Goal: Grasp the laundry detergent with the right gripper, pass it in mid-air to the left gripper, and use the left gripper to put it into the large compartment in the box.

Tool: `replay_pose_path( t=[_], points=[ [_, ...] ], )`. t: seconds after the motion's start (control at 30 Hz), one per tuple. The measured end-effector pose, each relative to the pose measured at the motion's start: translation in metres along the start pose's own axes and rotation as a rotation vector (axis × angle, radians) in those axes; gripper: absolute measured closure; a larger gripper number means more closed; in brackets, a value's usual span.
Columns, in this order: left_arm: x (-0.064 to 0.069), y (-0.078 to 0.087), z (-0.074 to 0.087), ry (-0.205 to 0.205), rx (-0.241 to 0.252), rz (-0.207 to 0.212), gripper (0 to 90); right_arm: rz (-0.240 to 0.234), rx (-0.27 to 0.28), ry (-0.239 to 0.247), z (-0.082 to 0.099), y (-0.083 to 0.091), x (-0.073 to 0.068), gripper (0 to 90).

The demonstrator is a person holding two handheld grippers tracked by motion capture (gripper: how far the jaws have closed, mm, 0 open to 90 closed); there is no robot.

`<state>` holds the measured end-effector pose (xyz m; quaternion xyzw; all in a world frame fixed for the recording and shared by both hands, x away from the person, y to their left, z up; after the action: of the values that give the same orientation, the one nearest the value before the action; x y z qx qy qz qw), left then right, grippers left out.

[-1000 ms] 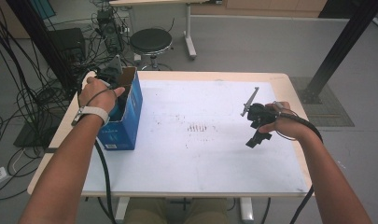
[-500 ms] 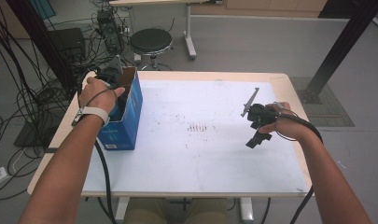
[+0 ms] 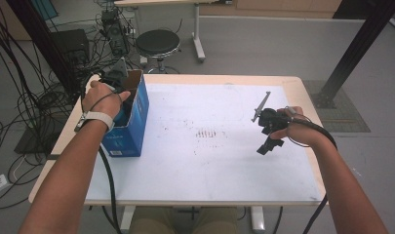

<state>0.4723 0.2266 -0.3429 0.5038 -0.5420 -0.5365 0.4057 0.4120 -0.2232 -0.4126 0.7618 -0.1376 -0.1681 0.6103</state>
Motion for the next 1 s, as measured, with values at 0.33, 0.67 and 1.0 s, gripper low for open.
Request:
replay_pose_path(
  t=[0.33, 0.67, 1.0],
  points=[
    [0.0002, -0.0001, -0.0005, -0.003, 0.003, -0.003, 37.1, 0.000, 0.002, 0.001, 0.0006, -0.0006, 0.0007, 10.9],
    [0.0000, 0.0000, -0.0002, -0.004, 0.004, 0.000, 37.1, 0.003, 0.003, -0.003, 0.0011, 0.0012, 0.0012, 10.8],
    [0.0007, 0.0000, -0.0008, -0.007, 0.010, 0.001, 37.0, 0.001, 0.003, -0.008, 0.0024, 0.0012, 0.0005, 10.7]
  ],
)
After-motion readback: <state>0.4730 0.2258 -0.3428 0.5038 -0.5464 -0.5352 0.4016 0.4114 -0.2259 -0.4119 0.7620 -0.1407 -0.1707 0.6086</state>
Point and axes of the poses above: each handheld gripper's, and its own axes: y roughly backward along the jaws, z roughly out of its underside, x roughly to its right, the point moved 7 cm from there along -y, roughly forward along the jaws, and after that the axes turned 2 degrees about -y, right-handed, at the moved point
